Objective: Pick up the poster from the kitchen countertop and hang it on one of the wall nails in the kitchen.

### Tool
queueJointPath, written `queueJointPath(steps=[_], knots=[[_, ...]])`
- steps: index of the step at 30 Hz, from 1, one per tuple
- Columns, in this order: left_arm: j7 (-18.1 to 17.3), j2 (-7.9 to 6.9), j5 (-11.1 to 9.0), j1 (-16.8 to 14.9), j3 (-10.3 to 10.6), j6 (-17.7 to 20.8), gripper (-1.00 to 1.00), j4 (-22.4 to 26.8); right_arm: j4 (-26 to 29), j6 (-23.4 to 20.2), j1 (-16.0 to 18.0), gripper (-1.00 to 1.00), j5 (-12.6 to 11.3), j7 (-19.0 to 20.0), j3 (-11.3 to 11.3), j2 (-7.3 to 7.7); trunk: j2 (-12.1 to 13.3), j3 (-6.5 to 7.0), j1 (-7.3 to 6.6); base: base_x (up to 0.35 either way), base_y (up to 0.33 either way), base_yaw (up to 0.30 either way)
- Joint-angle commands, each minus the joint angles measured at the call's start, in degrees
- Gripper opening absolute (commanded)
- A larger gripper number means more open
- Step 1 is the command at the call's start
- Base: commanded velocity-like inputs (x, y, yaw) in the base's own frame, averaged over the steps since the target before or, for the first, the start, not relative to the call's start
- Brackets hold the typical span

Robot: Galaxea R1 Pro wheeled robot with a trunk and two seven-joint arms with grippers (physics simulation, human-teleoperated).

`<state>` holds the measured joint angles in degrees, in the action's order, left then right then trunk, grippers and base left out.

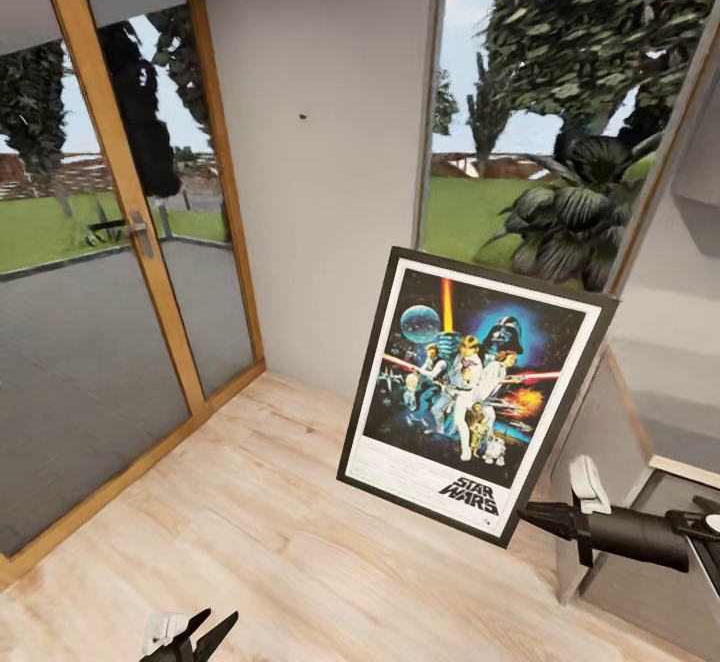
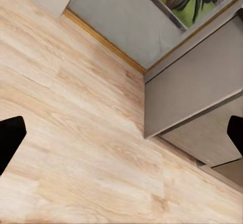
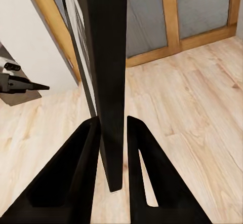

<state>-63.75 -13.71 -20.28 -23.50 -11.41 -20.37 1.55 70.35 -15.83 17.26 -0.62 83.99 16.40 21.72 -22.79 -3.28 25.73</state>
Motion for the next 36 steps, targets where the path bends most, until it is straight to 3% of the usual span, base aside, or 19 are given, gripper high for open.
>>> queueJointPath(steps=[1,36], knots=[[-0.14,0.0,0.41,-0.06,-0.45,-0.28,1.0,-0.06,0.04,-0.76,0.06,-1.0,-0.09,0.3,0.03,0.0,-0.13,-0.13,0.05,0.146,0.326,0.005],[-0.08,0.0,0.41,-0.06,-0.45,-0.28,1.0,-0.06,0.05,-0.76,0.06,-1.0,-0.08,0.3,0.01,-0.01,-0.13,-0.13,0.05,0.146,0.327,0.0]])
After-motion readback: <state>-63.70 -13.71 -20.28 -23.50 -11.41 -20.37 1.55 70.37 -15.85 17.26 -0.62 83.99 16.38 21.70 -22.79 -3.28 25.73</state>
